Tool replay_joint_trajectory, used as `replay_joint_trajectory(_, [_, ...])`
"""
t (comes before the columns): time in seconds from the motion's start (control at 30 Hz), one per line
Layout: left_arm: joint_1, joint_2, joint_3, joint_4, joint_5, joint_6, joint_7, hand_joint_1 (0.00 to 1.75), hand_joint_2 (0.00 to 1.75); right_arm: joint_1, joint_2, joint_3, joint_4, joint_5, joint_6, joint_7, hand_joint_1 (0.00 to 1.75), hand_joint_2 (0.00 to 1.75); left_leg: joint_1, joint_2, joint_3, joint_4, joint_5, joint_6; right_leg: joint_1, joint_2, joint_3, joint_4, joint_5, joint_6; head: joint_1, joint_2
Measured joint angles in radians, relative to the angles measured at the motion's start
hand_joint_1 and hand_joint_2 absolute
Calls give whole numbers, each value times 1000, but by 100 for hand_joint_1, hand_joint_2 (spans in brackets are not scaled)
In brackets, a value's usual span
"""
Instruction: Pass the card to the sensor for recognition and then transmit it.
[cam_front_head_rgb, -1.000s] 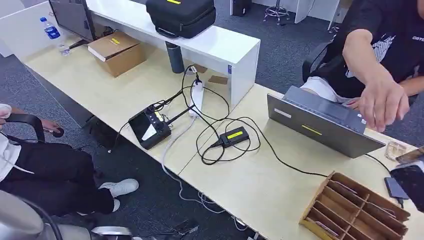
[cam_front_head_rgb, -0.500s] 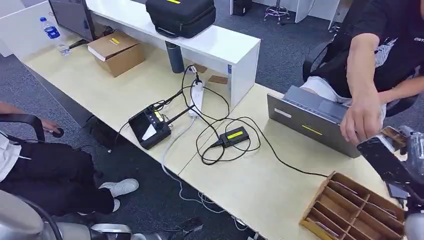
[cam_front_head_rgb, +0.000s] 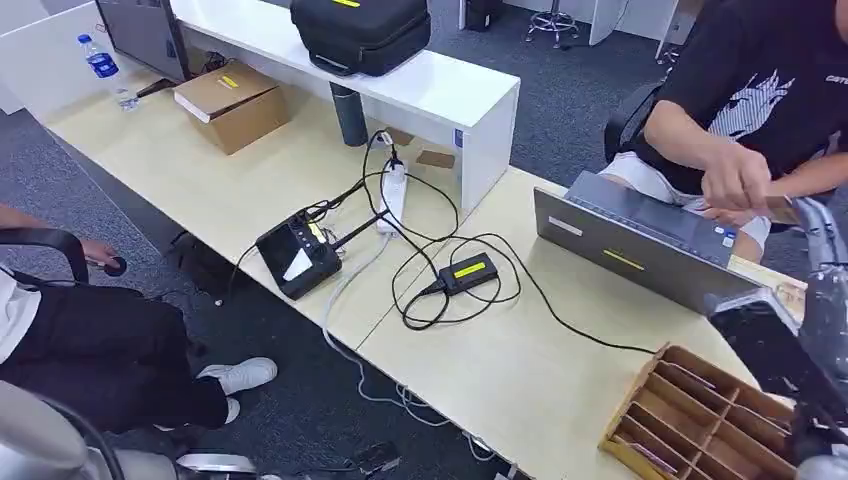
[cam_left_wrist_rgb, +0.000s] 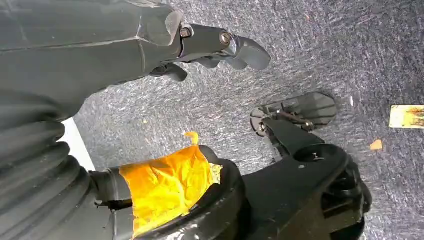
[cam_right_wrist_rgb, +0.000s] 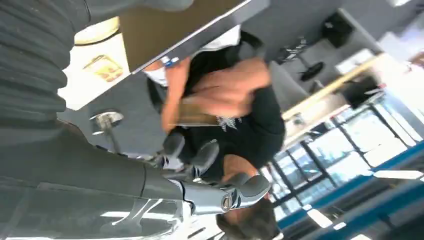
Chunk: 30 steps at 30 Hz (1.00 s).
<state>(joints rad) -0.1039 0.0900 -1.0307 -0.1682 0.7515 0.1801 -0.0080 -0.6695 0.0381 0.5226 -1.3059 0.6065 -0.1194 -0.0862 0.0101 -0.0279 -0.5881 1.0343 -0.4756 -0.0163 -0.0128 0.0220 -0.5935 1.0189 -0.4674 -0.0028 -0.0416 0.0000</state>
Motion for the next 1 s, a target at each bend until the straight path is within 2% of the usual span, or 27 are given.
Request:
replay_joint_trajectory(0.43, [36, 0, 48, 1, 33, -2, -62, 0, 175, 220, -118, -22, -252, -124, -8, -104, 0, 175, 0, 0, 0, 0, 0, 0, 0, 0, 0, 0, 0, 1, 0, 0])
replay_joint_trajectory(0.6, [43, -2, 57, 3, 46, -3, -79, 0, 175, 292, -146, -40, -296, -126, -17, -116, 0, 175, 0, 0, -1, 0, 0, 0, 0, 0, 0, 0, 0, 1, 0, 0])
replay_joint_trajectory(0.8, [48, -12, 74, 39, 68, -19, -111, 0, 175, 423, -166, -63, -307, -188, 0, -137, 0, 175, 0, 0, -1, 0, -1, 1, 0, -1, 0, -1, -1, 1, 0, 0])
replay_joint_trajectory(0.93, [46, -19, 75, 65, 79, -31, -123, 0, 175, 472, -168, -71, -304, -154, -15, -114, 0, 175, 0, 0, -1, 0, -1, 1, 0, 0, 0, -1, -1, 1, 0, 0])
replay_joint_trajectory(1.0, [44, -26, 75, 84, 91, -38, -130, 0, 175, 490, -168, -71, -293, -68, -66, -77, 0, 175, 0, 0, -1, 0, -1, 1, 0, -1, 0, -1, -1, 1, 0, 0])
